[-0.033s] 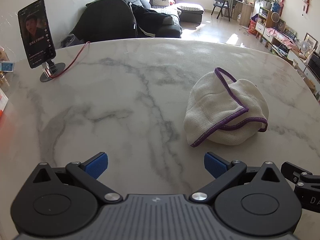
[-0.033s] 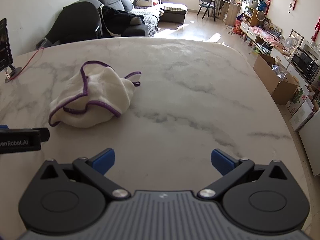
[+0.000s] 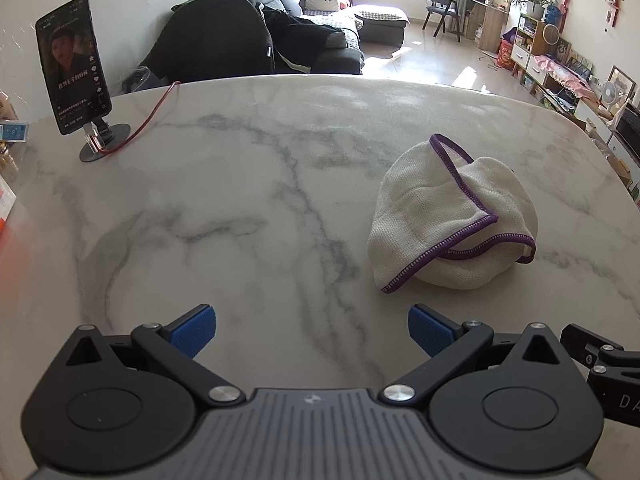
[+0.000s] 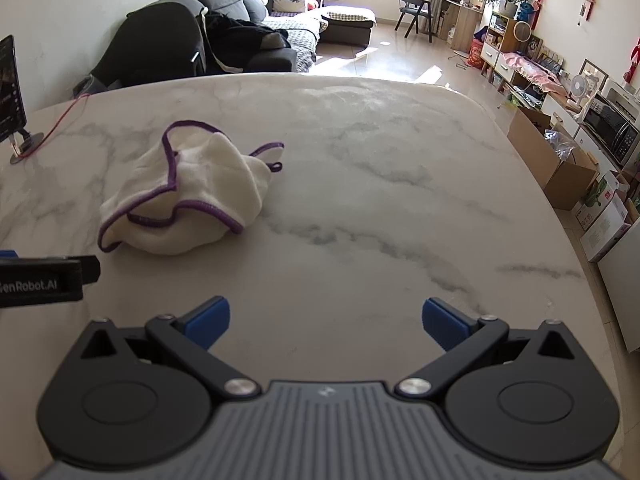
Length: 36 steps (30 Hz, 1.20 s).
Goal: Fold towel
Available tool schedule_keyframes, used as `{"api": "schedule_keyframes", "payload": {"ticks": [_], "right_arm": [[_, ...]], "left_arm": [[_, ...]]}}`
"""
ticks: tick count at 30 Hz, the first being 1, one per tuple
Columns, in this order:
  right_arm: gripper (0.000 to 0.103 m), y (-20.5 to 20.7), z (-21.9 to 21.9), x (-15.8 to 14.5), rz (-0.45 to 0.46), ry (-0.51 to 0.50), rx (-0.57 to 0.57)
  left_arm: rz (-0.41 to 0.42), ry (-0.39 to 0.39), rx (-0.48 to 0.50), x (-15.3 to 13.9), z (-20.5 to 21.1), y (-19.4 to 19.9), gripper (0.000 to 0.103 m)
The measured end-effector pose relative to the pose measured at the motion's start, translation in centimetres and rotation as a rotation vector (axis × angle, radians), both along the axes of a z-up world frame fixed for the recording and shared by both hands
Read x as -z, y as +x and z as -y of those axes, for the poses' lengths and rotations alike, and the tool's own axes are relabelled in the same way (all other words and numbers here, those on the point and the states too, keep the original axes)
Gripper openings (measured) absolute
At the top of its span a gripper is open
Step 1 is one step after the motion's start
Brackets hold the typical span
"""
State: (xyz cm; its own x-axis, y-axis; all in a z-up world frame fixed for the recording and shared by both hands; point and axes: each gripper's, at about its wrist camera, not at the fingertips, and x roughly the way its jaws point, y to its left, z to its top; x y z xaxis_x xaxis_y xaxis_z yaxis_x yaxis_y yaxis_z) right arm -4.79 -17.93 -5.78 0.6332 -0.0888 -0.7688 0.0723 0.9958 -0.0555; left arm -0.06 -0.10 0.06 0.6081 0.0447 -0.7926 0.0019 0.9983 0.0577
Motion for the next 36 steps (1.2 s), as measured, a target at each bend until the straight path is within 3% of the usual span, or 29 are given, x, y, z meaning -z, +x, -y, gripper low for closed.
{"api": "schedule_keyframes", "payload": {"ticks": [10, 18, 36], "right_arm": [[0.103, 0.1, -0.6, -0.1, -0.003, -0.007, -0.009], [0.103, 1.0, -0.5, 0.3, -0.055, -0.009, 0.011], [0.103, 1.1, -1.0, 0.1, -0.049, -0.032, -0.017]], "left_arm": [[-0.022, -0.023, -0.004, 0.4, -0.7, 0.3, 0.102], [-0.025, -0.004, -0.009, 0.3, -0.4, 0.2, 0.102], [-0.036, -0.008, -0.009, 0.6, -0.5, 0.5, 0.102]]}}
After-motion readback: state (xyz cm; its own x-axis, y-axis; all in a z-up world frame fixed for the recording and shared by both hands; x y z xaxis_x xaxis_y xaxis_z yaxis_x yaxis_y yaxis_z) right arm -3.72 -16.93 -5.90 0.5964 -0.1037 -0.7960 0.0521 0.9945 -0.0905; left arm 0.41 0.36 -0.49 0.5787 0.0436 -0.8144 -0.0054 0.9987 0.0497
